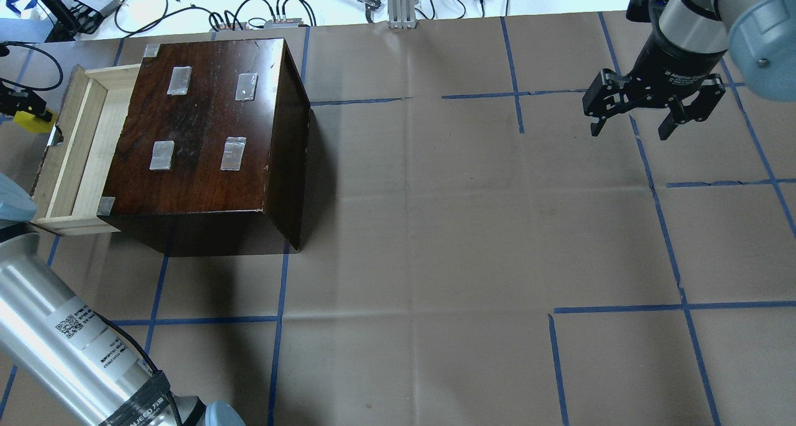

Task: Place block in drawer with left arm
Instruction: 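Lower the left gripper and grasp the yellow cube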

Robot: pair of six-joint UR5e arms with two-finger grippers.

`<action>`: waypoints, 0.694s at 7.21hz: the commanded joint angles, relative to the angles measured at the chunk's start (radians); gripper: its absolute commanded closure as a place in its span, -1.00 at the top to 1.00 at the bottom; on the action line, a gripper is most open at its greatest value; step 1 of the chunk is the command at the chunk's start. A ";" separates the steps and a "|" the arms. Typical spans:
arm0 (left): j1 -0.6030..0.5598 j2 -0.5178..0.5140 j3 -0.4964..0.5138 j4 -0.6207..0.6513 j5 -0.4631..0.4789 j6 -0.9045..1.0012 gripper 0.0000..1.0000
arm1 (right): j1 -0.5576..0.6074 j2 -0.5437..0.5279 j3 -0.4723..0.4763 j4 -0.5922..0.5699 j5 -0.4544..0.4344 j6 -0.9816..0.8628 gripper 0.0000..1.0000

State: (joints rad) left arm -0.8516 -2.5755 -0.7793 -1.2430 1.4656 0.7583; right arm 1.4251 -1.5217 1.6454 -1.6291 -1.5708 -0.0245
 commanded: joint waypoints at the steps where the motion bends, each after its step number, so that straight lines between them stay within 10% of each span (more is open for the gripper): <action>1: 0.002 0.096 -0.018 -0.100 0.042 0.004 -0.46 | 0.000 0.000 0.001 0.000 0.000 0.000 1.00; 5: 0.002 0.312 -0.136 -0.239 0.051 0.003 -0.55 | 0.000 0.000 0.001 0.000 0.000 0.000 1.00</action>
State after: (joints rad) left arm -0.8488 -2.3489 -0.8452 -1.4568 1.5158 0.7625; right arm 1.4251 -1.5217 1.6453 -1.6291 -1.5708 -0.0245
